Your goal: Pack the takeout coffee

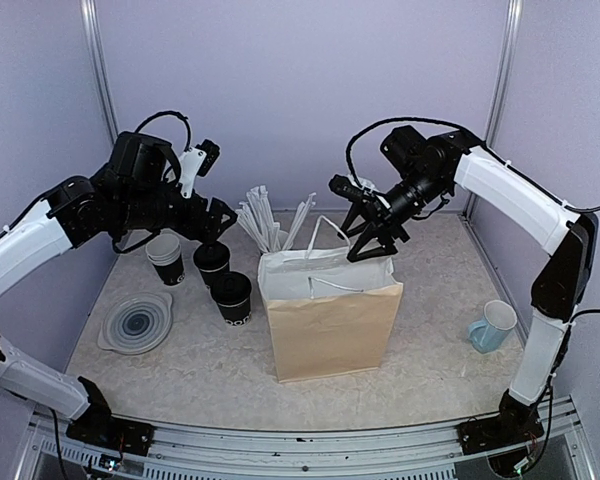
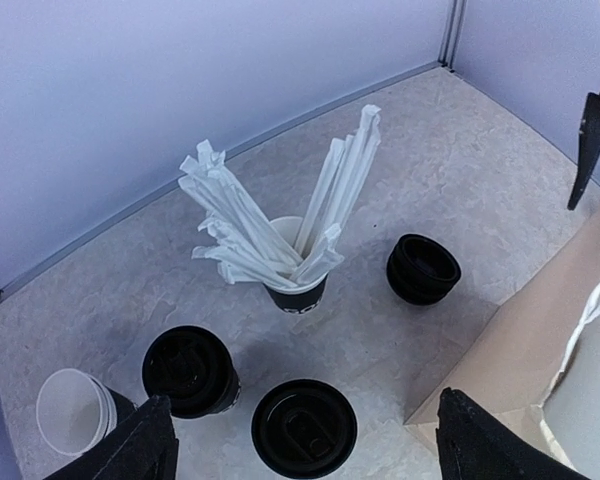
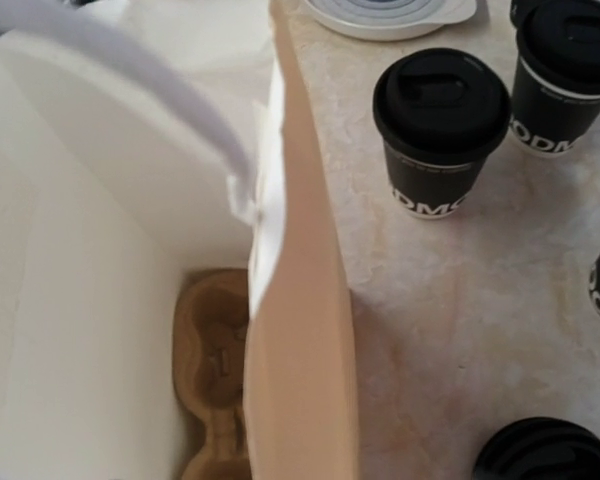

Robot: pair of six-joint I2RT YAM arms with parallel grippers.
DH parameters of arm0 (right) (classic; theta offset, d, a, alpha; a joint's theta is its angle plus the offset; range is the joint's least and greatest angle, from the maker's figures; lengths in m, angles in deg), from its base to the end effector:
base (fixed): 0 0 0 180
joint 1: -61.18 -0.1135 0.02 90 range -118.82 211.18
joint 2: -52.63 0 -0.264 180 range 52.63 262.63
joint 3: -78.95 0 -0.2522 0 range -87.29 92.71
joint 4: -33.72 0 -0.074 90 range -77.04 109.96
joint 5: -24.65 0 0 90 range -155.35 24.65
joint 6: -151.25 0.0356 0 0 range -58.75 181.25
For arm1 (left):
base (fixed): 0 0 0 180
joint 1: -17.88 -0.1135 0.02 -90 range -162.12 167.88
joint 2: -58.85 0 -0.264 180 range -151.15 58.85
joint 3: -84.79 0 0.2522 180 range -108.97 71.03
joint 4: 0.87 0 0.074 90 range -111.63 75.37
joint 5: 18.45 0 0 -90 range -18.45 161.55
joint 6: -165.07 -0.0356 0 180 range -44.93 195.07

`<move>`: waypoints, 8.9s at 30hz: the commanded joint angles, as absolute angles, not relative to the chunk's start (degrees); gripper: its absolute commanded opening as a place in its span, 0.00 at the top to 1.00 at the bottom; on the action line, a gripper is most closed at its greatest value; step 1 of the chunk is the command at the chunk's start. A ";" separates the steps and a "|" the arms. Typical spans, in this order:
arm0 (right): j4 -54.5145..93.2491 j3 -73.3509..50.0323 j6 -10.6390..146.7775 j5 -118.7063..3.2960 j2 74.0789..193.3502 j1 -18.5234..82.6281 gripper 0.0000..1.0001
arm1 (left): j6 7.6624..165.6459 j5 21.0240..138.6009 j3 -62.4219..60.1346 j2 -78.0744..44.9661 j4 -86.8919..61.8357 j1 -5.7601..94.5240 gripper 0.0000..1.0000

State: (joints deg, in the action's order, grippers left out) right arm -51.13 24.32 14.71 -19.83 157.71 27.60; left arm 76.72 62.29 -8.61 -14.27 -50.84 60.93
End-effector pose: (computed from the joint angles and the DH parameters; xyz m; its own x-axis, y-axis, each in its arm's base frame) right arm 0.2923 0.2246 0.3665 -0.0509 -0.6442 -0.7632 -0.9883 -0.0776 0.1314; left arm 0.2047 -0.1833 0.3995 -0.3783 0.3145 -0.8707 0.5609 0.8261 0.0547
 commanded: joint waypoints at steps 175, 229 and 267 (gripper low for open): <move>-58.90 16.19 15.16 -3.40 146.16 27.93 0.50 | 64.93 32.99 -27.29 -42.52 -79.23 108.04 0.43; -26.99 5.80 27.01 -16.27 178.91 18.53 0.67 | 66.61 26.35 -5.36 -37.96 -66.31 114.52 0.43; -31.28 5.87 22.22 -10.29 180.20 16.94 0.70 | 60.44 30.94 0.36 -38.11 -57.58 108.10 0.43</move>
State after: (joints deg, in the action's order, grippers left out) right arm -27.28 6.40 23.58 -14.95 179.31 18.81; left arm 59.55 28.98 -0.28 -38.36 -56.83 110.06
